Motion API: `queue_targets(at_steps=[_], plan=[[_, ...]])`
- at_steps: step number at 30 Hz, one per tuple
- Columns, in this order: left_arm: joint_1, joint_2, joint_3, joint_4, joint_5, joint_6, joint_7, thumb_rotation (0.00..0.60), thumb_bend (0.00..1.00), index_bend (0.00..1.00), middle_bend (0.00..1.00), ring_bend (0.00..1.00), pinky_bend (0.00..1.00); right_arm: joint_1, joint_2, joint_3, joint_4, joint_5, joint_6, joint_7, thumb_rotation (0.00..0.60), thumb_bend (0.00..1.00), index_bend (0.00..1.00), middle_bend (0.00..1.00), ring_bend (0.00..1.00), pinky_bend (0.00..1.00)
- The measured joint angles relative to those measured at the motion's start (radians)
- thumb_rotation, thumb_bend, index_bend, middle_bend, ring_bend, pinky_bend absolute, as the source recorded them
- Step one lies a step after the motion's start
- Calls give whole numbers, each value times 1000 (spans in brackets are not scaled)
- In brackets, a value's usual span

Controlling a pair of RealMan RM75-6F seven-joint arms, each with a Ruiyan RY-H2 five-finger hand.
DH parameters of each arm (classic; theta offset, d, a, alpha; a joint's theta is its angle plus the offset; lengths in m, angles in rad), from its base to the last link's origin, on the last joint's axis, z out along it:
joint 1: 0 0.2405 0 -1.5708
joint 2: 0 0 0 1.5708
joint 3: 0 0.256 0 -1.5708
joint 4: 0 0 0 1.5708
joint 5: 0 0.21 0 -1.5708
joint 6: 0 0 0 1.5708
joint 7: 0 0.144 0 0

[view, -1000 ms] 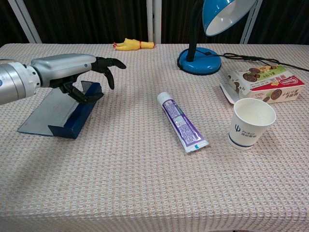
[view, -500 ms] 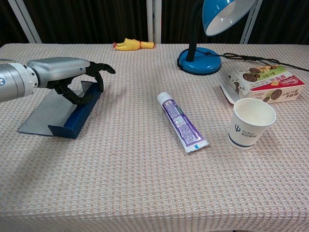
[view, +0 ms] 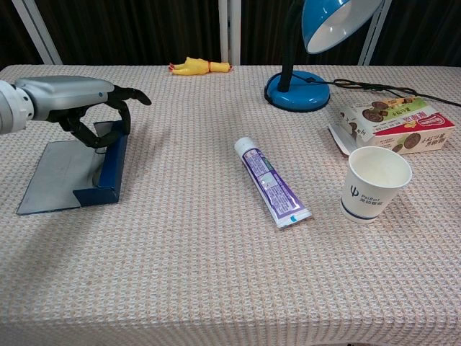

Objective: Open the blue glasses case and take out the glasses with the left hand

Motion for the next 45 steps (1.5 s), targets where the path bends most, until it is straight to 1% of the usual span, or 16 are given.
queue_targets(at_steps=[6, 12, 20, 27, 33, 41, 45], plan=[[-8, 49, 14, -40, -78, -15, 48, 600, 528, 107, 353, 4, 109, 4, -2, 2, -4, -10, 7, -5, 600, 309, 0, 0, 0, 0], [-13, 81, 27, -70, -151, -3, 97, 600, 526, 115, 390, 29, 114, 10, -10, 4, 1, -22, 11, -4, 600, 312, 0, 5, 0, 0], [-31, 141, 59, -139, -294, 14, 190, 600, 526, 115, 398, 29, 121, 15, -54, 11, 66, -97, 77, 59, 600, 327, 0, 29, 0, 0], [-64, 203, 98, -225, -448, 28, 267, 599, 528, 114, 429, 53, 137, 22, -60, 9, 71, -96, 66, 57, 600, 327, 0, 27, 0, 0], [-101, 253, 134, -292, -554, 24, 305, 599, 528, 114, 451, 75, 148, 25, -57, 5, 58, -88, 52, 43, 600, 327, 0, 24, 0, 0], [-168, 290, 189, -353, -679, 6, 351, 597, 529, 110, 481, 105, 169, 25, -53, 4, 46, -89, 57, 32, 600, 327, 0, 23, 0, 0], [-207, 299, 218, -371, -739, -1, 375, 584, 527, 108, 481, 105, 175, 25, -54, 4, 47, -88, 56, 34, 600, 327, 0, 22, 0, 0]])
